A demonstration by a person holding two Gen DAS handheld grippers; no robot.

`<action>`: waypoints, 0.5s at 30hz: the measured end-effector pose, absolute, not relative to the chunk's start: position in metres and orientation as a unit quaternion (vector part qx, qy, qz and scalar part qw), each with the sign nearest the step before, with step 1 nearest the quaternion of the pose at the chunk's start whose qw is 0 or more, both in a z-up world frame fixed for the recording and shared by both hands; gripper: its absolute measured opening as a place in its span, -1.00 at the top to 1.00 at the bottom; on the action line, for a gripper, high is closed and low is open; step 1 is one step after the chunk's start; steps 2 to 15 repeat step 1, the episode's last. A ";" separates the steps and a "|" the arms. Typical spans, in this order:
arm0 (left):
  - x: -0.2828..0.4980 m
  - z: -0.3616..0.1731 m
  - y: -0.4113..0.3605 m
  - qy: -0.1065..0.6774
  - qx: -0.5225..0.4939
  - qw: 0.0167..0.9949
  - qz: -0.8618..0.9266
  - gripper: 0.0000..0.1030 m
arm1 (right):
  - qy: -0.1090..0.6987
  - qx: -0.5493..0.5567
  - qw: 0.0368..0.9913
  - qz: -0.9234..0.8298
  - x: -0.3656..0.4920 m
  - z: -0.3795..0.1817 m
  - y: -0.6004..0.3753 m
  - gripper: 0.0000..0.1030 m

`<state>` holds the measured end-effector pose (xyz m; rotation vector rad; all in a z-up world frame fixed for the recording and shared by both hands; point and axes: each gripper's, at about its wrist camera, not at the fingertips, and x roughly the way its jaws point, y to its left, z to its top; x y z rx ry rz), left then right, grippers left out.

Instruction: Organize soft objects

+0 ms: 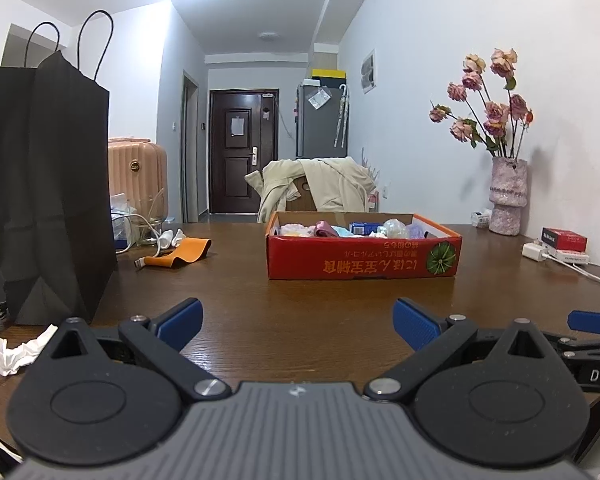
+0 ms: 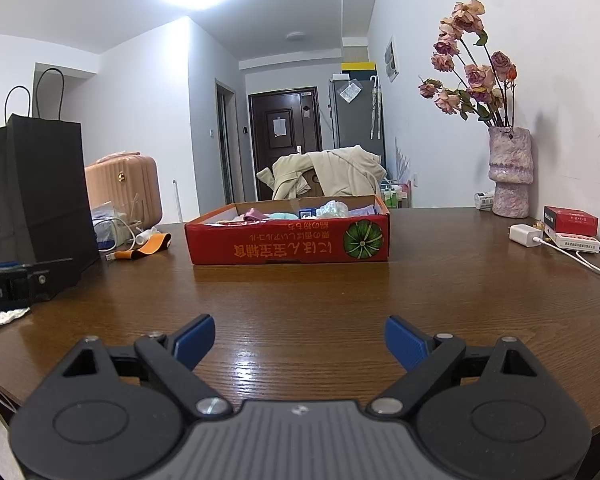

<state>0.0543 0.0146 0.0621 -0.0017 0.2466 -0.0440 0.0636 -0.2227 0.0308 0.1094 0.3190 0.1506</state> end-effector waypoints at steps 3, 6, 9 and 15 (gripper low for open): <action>0.054 0.062 0.015 0.121 -0.005 0.992 -0.022 -1.00 | 0.157 0.055 0.983 0.076 0.064 0.031 -0.222 -0.78; 0.054 0.062 0.015 0.121 -0.005 0.992 -0.022 -1.00 | 0.157 0.055 0.983 0.076 0.064 0.031 -0.222 -0.78; 0.054 0.062 0.015 0.121 -0.005 0.992 -0.022 -1.00 | 0.157 0.055 0.983 0.076 0.064 0.031 -0.222 -0.78; 0.054 0.062 0.015 0.121 -0.005 0.992 -0.022 -1.00 | 0.157 0.055 0.983 0.076 0.064 0.031 -0.222 -0.78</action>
